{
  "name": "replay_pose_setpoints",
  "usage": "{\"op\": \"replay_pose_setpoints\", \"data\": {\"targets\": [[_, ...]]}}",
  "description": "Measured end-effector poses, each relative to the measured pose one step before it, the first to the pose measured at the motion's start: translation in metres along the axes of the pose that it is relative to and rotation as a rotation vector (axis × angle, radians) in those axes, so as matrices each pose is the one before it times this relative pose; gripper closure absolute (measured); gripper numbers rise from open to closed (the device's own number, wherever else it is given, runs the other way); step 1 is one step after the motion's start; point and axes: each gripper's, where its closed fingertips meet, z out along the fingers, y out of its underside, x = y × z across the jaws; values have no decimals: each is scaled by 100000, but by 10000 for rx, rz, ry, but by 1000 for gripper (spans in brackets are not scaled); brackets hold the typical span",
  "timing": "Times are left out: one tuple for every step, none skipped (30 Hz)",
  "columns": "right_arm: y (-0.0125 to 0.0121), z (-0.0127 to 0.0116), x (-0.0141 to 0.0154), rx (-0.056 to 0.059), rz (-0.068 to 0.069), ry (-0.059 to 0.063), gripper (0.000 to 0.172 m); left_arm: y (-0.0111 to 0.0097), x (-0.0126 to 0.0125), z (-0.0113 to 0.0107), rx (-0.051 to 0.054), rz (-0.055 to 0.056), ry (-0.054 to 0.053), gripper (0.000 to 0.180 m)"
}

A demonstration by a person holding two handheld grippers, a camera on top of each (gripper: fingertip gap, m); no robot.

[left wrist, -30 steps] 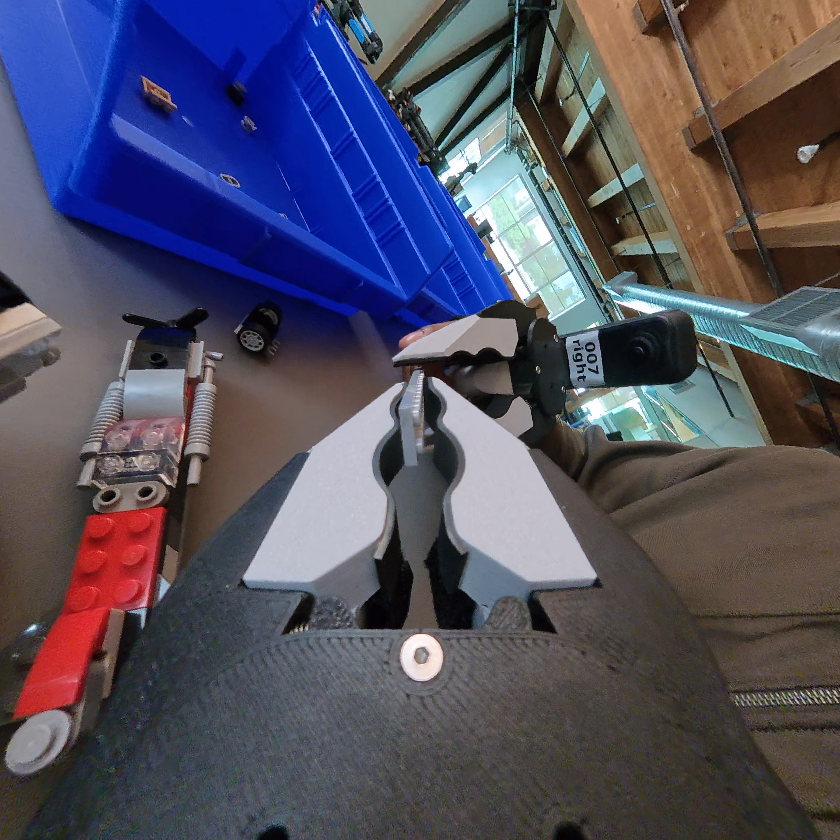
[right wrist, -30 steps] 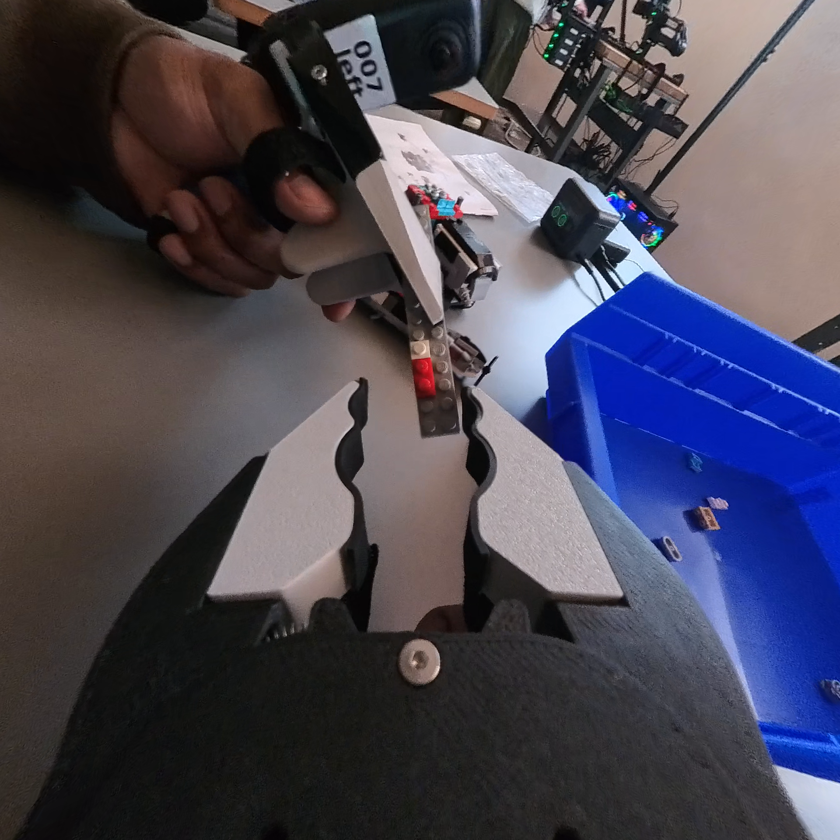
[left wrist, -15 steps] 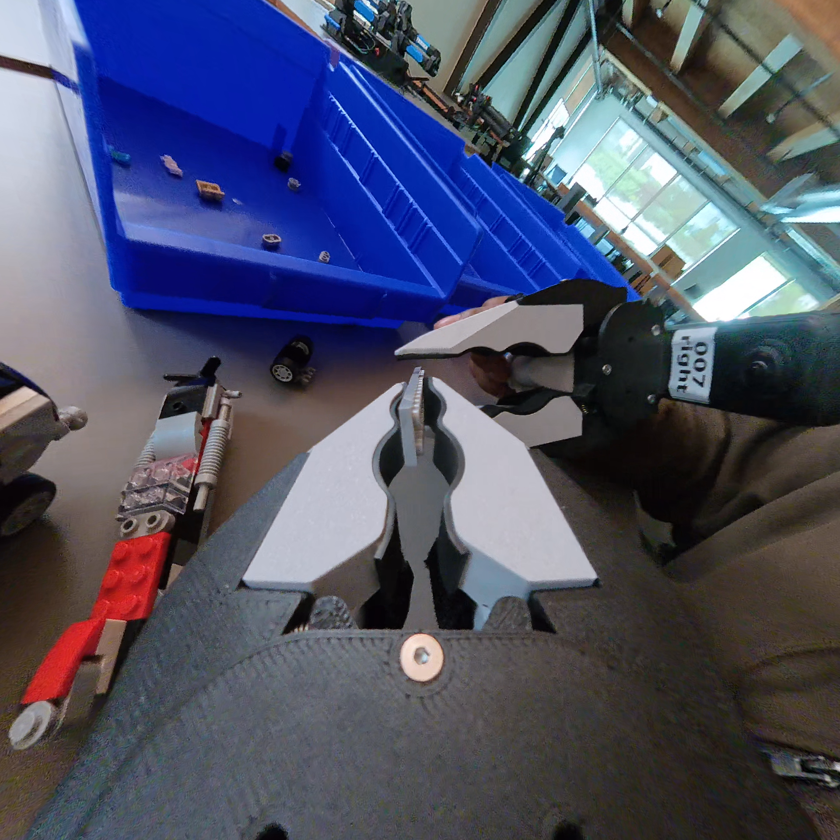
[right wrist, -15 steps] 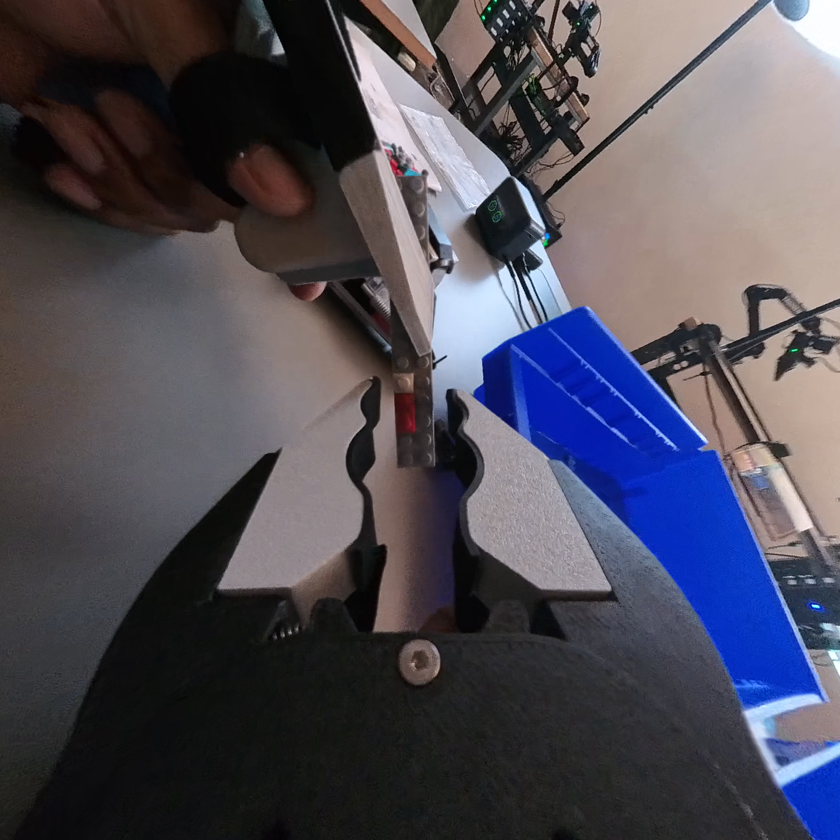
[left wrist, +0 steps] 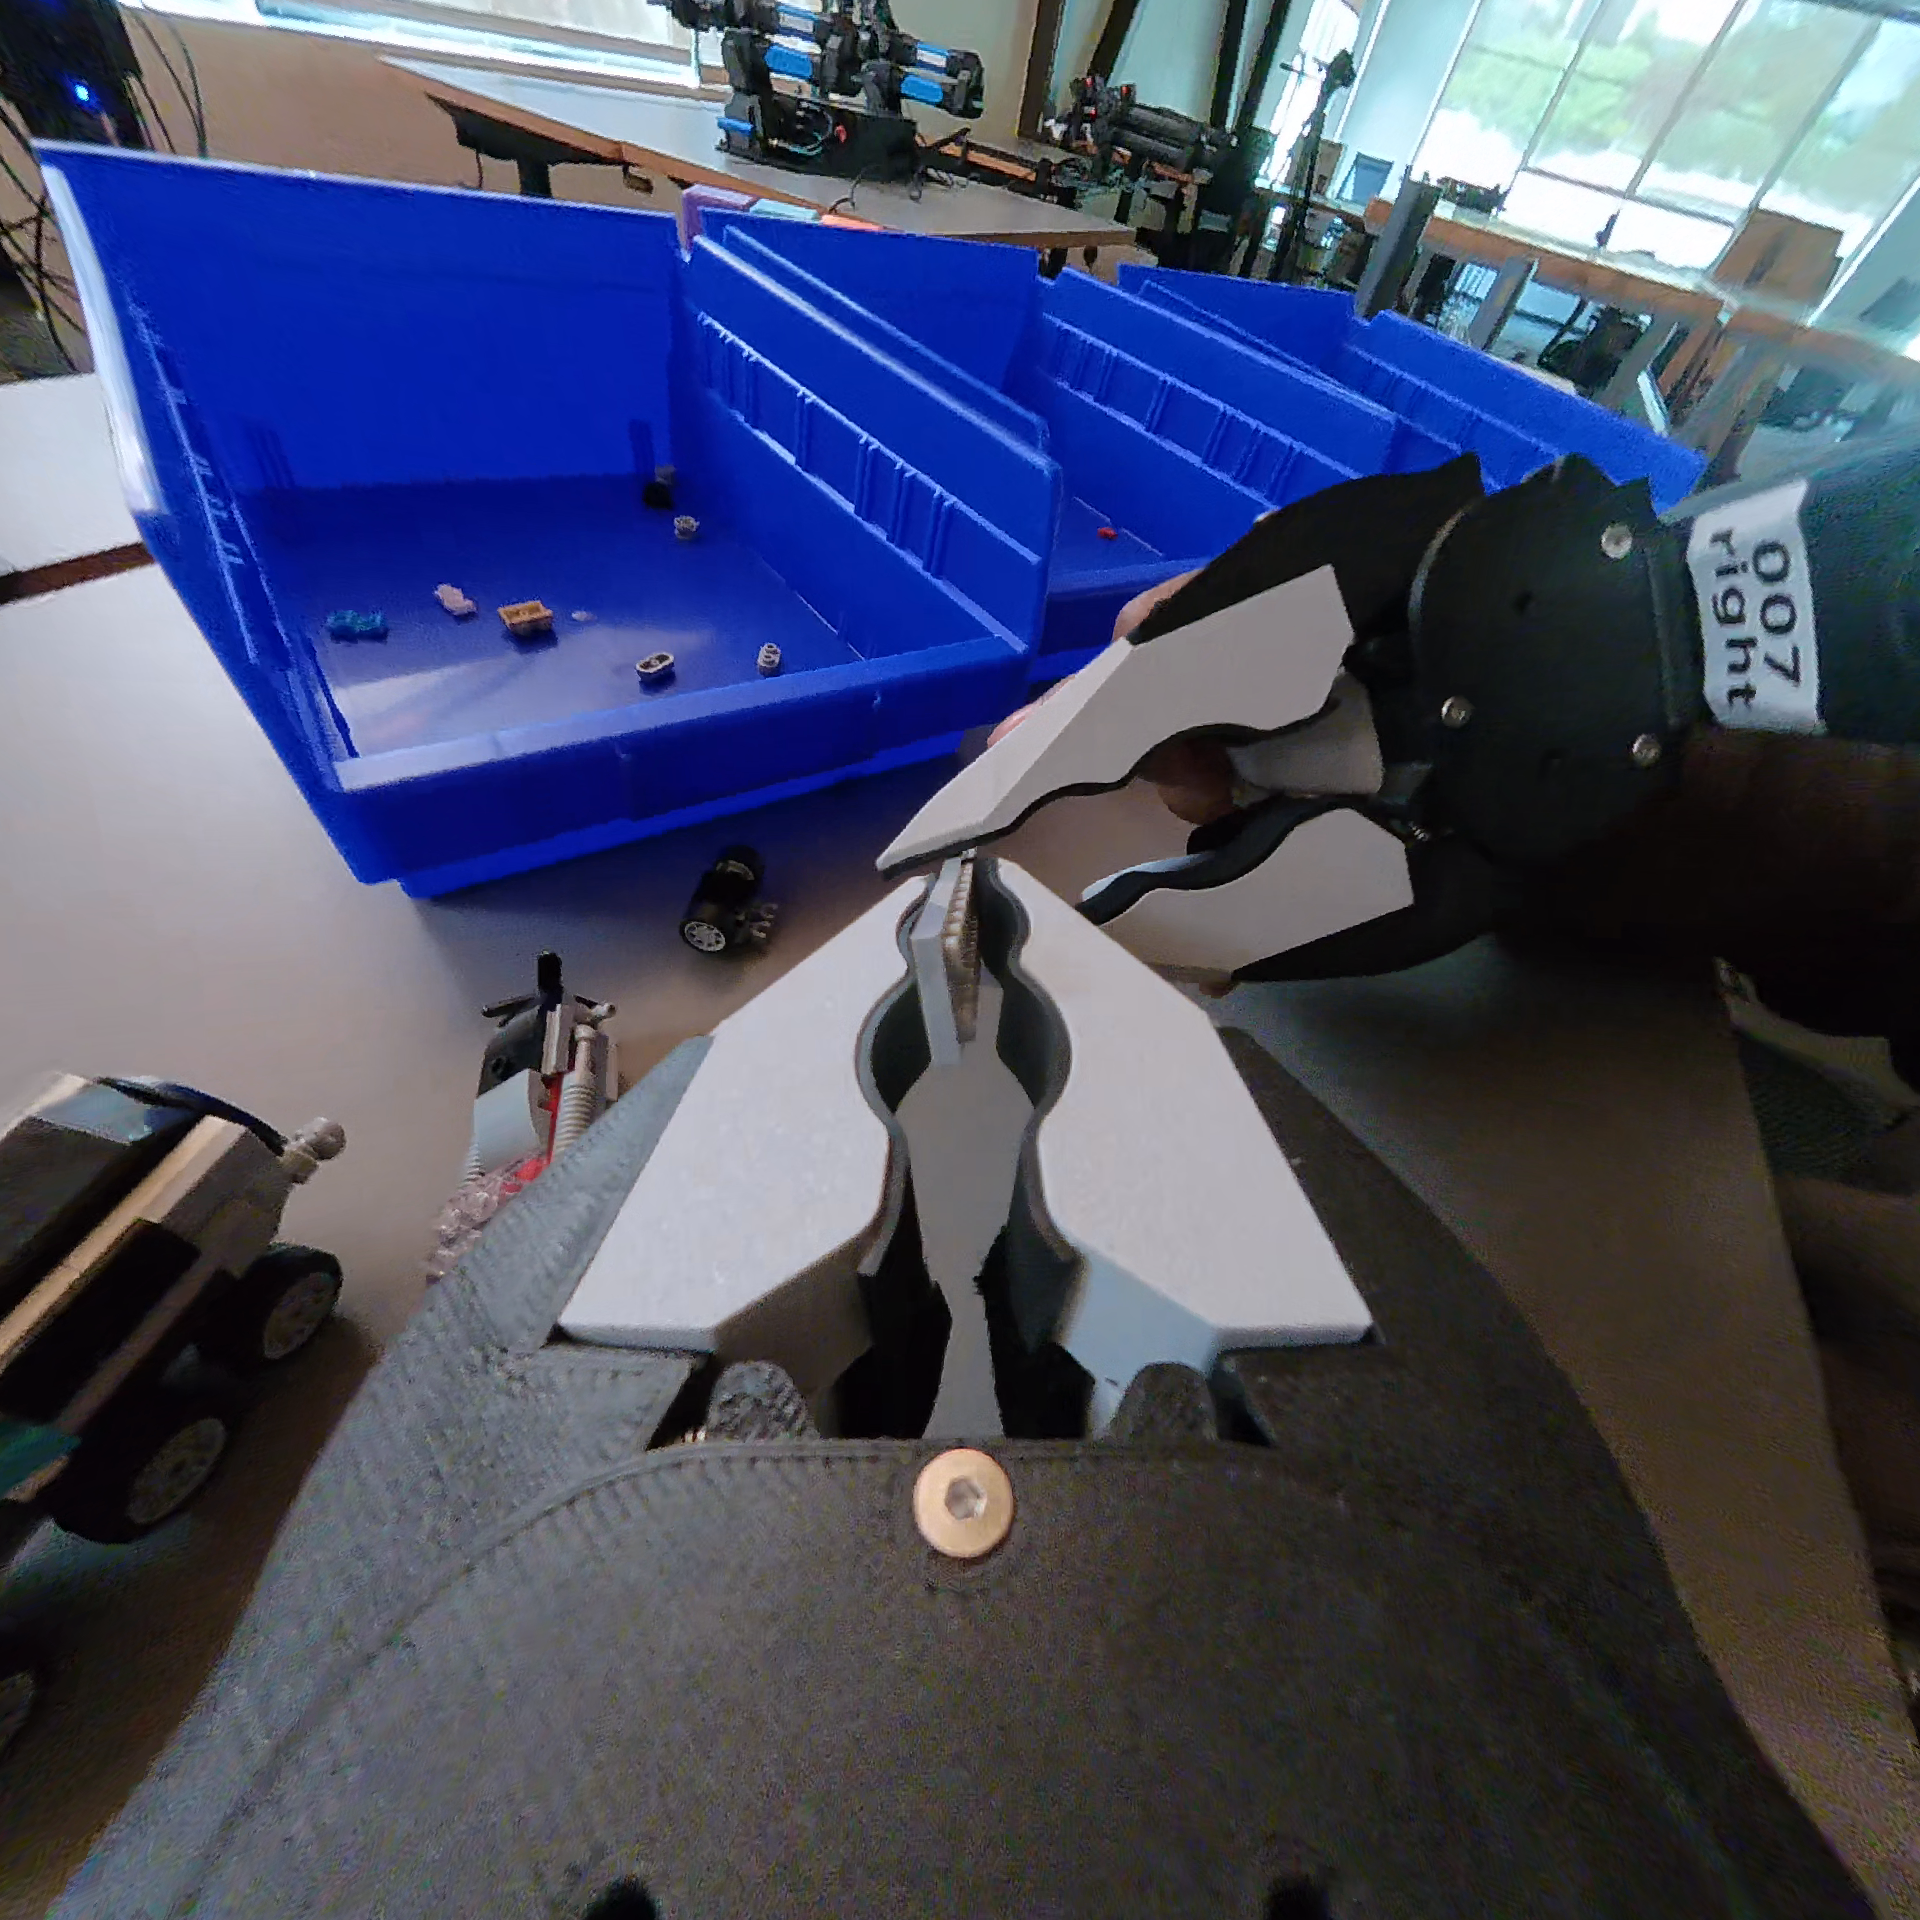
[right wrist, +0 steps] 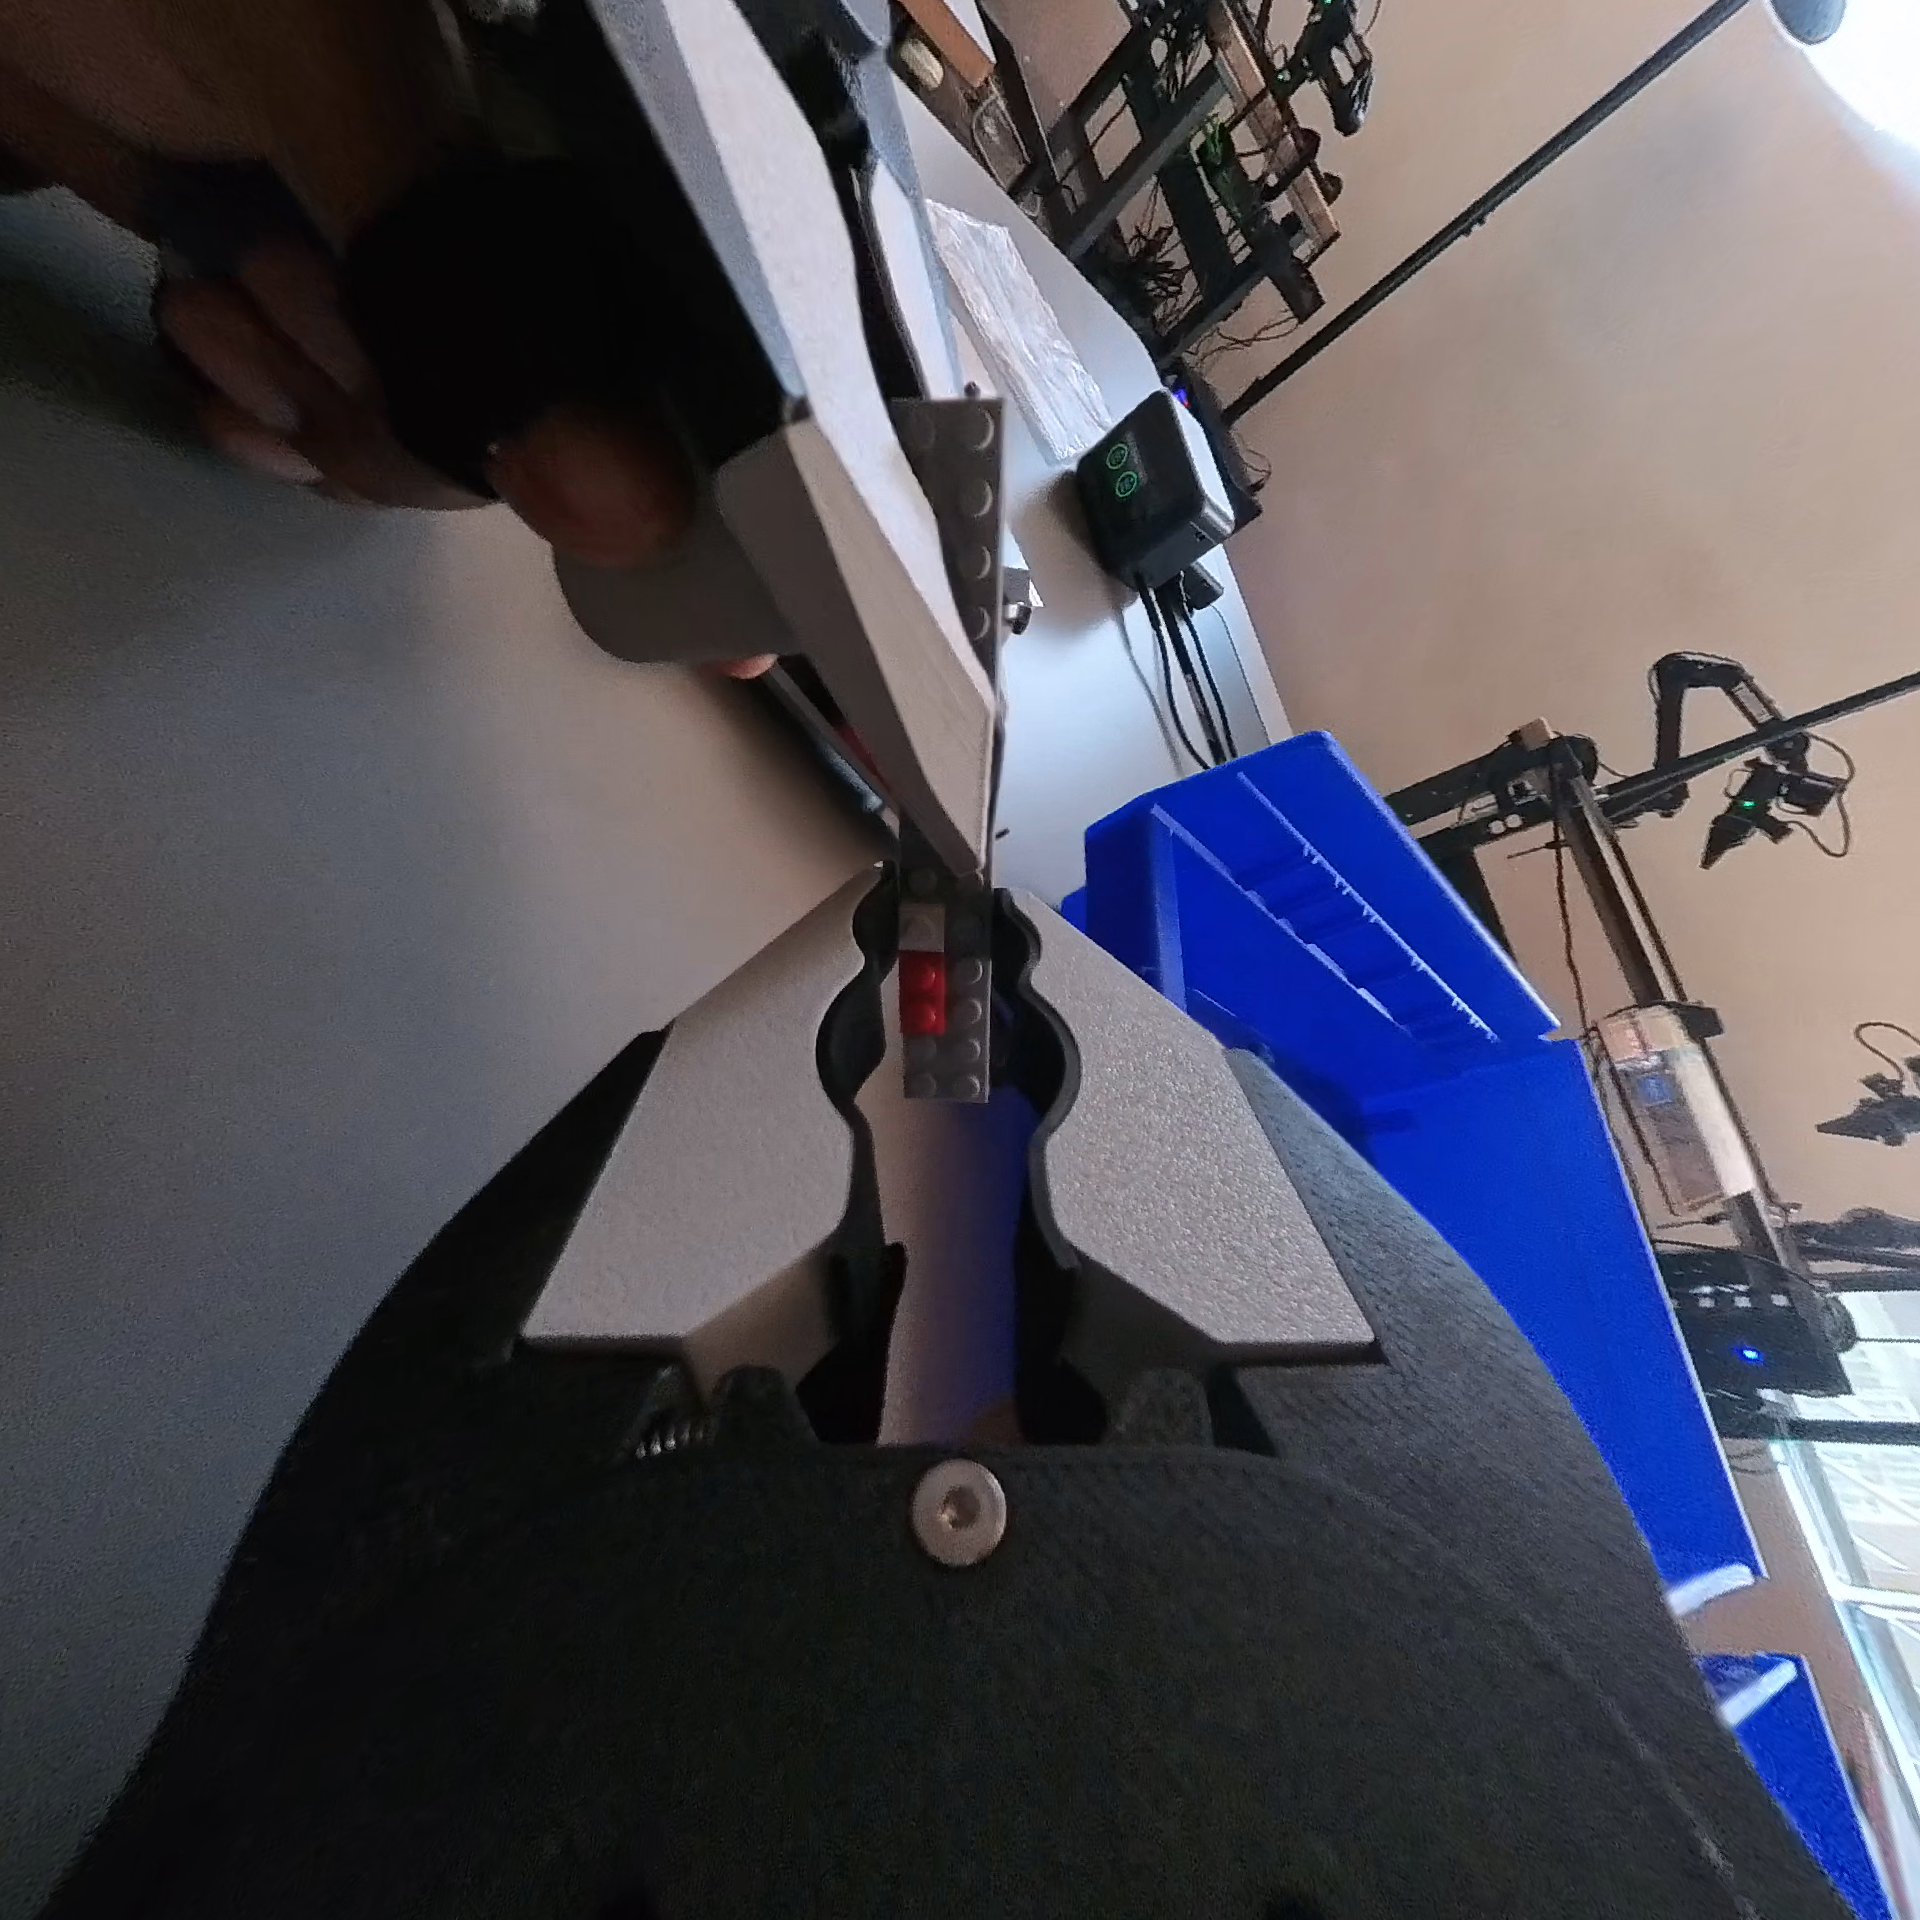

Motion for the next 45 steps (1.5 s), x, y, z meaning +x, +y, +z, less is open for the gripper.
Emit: {"op": "replay_pose_setpoints", "data": {"targets": [[-68,-33,-27,62,127,-83,156,-44,45,-18,5,160,33,173],[-51,-40,-41,66,110,-94,156,-21,30,-27,-7,165,37,173],[8,-22,-78,39,74,-116,156,54,26,25,-51,144,42,173],[55,2,-102,11,87,-129,156,77,10,32,-53,83,45,173],[45,4,-97,15,115,-121,155,66,8,38,-30,68,46,173],[30,-19,-81,30,115,-113,156,51,24,34,-21,92,47,173],[12,-20,-73,38,104,-108,156,19,39,13,-21,121,41,172],[-14,-42,-52,45,89,-100,155,5,50,7,-19,175,18,172],[-22,-52,-48,52,78,-88,155,-18,52,-9,-14,185,5,172],[-29,-52,-43,54,78,-94,155,-19,56,2,-10,166,5,172],[-3,-36,-70,42,95,-126,155,6,49,11,-20,127,10,172],[-2,-51,-76,46,105,-136,154,14,61,15,-3,99,13,172],[-12,-59,-72,62,100,-128,154,-15,64,1,15,67,25,172],[-2,-48,-76,59,97,-123,154,30,61,16,-19,55,35,172],[-5,-36,-46,61,96,-97,154,-9,38,6,-2,51,23,172],[-16,-37,-36,67,91,-76,154,-19,38,1,16,36,16,171],[1,-29,-62,52,89,-91,154,18,42,15,-10,42,18,172],[20,-24,-52,39,83,-97,154,41,43,14,-28,57,13,171],[0,-25,-48,49,77,-76,154,-2,26,-2,3,52,-4,172],[-18,-26,-26,56,80,-62,154,-14,38,5,1,1,8,172],[-14,-21,-2,57,76,-44,154,-18,13,3,14,-29,15,172],[-19,-7,67,50,48,25,153,-54,-44,-2,36,-119,-7,172],[-27,12,125,29,-3,106,153,-107,-85,-11,70,-233,-31,173],[-9,31,130,-2,-56,146,153,-52,-89,1,50,-284,-40,173],[-2,38,112,-24,-141,184,152,-66,-96,-2,72,-317,-33,173],[97,76,82,-89,-246,212,149,-201,-7,-42,165,-343,22,174],[206,151,23,-169,-318,223,142,-275,-40,-77,172,-375,32,174],[173,158,83,-175,-350,293,139,-149,-126,-57,84,-361,-4,173],[45,134,154,-127,-358,342,140,-71,-115,-19,49,-328,3,173],[-13,91,183,-114,-328,319,141,-40,-78,-26,67,-337,25,173],[9,78,244,-134,-278,311,146,-3,-58,-19,64,-361,38,174],[50,74,254,-148,-243,280,152,88,-32,32,10,-321,46,173],[48,53,149,-123,-214,178,156,147,-23,59,-21,-246,42,173],[38,27,51,-84,-166,92,156,12,-42,-10,38,-109,12,173],[2,-3,26,-35,-111,55,156,7,17,-14,-6,108,14,173],[-3,-21,9,-22,-61,23,156,14,38,-11,-25,300,-34,173],[-16,-34,-4,-15,-22,-7,156,14,41,-6,-29,424,-80,173],[-38,-40,-6,15,-1,-27,156,-7,66,-19,-34,507,-80,173],[-52,-52,10,35,34,-45,156,-25,71,-29,-32,511,-67,173],[-74,-48,18,33,84,-58,156,-67,60,-51,1,451,-61,173],[-64,-25,-6,21,124,-81,156,-40,38,-33,-7,368,-51,173],[-21,-9,-61,19,171,-126,156,-15,18,-15,-23,312,-34,172],[25,6,-131,8,207,-186,155,82,-5,13,-49,286,-22,172],[59,15,-191,-2,209,-223,155,112,25,28,-58,218,10,172],[80,-3,-182,3,190,-220,155,115,28,40,-57,173,27,171]]}}
